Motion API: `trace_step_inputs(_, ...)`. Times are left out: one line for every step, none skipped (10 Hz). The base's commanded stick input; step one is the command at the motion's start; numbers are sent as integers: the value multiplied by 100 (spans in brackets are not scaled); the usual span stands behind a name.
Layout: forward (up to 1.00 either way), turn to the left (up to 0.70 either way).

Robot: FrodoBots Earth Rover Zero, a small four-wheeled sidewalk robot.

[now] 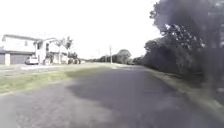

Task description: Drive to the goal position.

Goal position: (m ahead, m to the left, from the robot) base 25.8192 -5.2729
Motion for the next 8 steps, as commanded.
trace_step_inputs(70,0)
trace_step_inputs(70,0)
trace_step_inputs(70,0)
trace_step_inputs(70,0)
trace_step_inputs(70,0)
trace_step_inputs(70,0)
trace_step_inputs(70,0)
trace_step_inputs(70,0)
